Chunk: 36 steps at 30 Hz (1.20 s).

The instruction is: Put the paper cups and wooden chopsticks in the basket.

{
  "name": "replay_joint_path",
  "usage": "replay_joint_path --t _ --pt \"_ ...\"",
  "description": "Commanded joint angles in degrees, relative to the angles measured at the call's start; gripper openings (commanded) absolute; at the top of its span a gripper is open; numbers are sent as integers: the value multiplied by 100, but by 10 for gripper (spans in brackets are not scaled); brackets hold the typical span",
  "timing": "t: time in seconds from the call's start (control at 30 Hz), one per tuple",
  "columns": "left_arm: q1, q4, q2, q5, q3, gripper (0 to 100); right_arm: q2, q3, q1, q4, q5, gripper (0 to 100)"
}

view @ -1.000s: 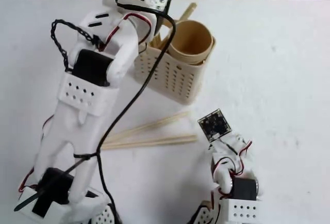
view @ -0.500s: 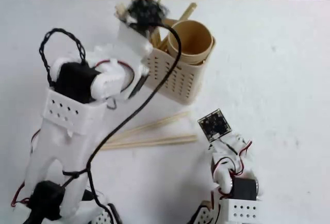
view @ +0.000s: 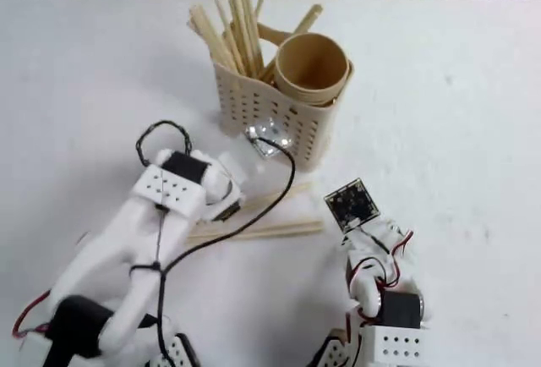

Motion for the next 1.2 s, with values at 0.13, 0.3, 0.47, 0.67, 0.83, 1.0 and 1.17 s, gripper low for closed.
replay_joint_path --t 0.13,0.3,0.47,0.67,0.83,1.0,1.17 --pt "-426 -1046 936 -123 -53 183 -31 53 -31 -48 35 70" --pt "-435 -1116 1376 -123 -44 183 -31 53 -31 -48 35 70" --pt "-453 -1116 1490 -79 -88 168 -31 53 -31 -48 35 70" --pt "-435 -1116 1490 -70 -88 55 -31 53 -31 -48 35 70" --pt "-435 -1116 1490 -70 -88 26 -31 53 -31 -48 35 70" --pt "-435 -1116 1490 -70 -88 24 -31 53 -31 -48 35 70" --pt "-453 -1116 1490 -70 -88 24 -31 53 -31 -48 35 70"
